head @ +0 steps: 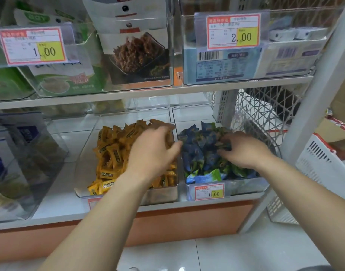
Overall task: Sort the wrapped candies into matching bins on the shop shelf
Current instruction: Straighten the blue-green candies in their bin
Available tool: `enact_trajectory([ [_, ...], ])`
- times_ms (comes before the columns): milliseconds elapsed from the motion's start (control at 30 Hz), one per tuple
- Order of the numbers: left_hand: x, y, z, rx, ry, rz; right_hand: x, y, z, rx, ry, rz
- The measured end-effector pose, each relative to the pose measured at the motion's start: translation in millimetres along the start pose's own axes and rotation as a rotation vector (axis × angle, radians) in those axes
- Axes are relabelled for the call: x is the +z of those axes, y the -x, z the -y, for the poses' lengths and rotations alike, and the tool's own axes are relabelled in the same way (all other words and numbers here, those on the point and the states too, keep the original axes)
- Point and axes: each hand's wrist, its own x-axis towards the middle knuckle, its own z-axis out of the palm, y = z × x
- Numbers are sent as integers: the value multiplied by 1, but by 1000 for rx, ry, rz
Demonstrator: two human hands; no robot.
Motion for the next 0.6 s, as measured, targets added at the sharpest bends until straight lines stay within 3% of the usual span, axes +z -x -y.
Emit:
enact_trajectory([
  [100,21,3,-29,179,74,57,-2,-9,-12,107,66,124],
  [167,38,5,-48,175,133,102,-3,-12,-17,109,29,167],
  [300,72,3,-74,8,50,219,0,-20,-22,79,-109,272],
  [467,101,-9,-82,-395,148,434,11,-38,-26,111,-281,365],
  [600,124,-15,-85,-501,34,577,20,-47,-26,143,-287,356],
])
